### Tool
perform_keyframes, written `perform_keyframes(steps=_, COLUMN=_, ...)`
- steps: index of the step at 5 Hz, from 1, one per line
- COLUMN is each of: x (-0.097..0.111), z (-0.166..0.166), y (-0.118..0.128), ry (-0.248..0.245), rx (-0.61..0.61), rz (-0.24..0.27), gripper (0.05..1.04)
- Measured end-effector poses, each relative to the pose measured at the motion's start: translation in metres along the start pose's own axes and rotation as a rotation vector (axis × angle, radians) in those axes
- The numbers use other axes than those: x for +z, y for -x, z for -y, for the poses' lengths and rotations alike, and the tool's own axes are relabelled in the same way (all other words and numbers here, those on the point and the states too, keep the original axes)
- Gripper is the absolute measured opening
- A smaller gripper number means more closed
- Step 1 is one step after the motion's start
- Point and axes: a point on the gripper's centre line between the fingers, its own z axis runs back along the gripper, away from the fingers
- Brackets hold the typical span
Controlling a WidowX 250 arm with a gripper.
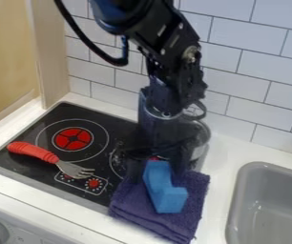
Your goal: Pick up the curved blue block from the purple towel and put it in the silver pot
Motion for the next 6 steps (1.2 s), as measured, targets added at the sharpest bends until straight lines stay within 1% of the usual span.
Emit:
perform_keyframes(steps=1, x=-0.0067, z=-0.0003, y=0.0043, ry=-0.006, rx=-0.023, rz=-0.024, gripper=0.999)
perform_keyframes(steps=2, x=-0.0089, z=0.0011, y=0.0049, ry=0.000, rx=-0.044, rz=-0.030, gripper=0.999)
perform_keyframes(steps=3, x=-0.0090, z=0.0024, y=0.0039, ry=0.010, rx=-0.047, rz=-0.025, gripper=0.935)
perform_keyframes(steps=4, x=-0.0103, z=0.0006, y=0.0035, ry=0.003, rx=-0.049, rz=-0.016, gripper=0.639)
perform_keyframes(steps=5, x=-0.0097, z=0.0004, y=0.0018, ry=0.000, rx=-0.047, rz=-0.007, gripper=0.576)
perform_keyframes(steps=6, x=-0.0098, z=-0.0017, y=0.0019, ry=-0.012, rx=-0.054, rz=-0.010, gripper=0.576)
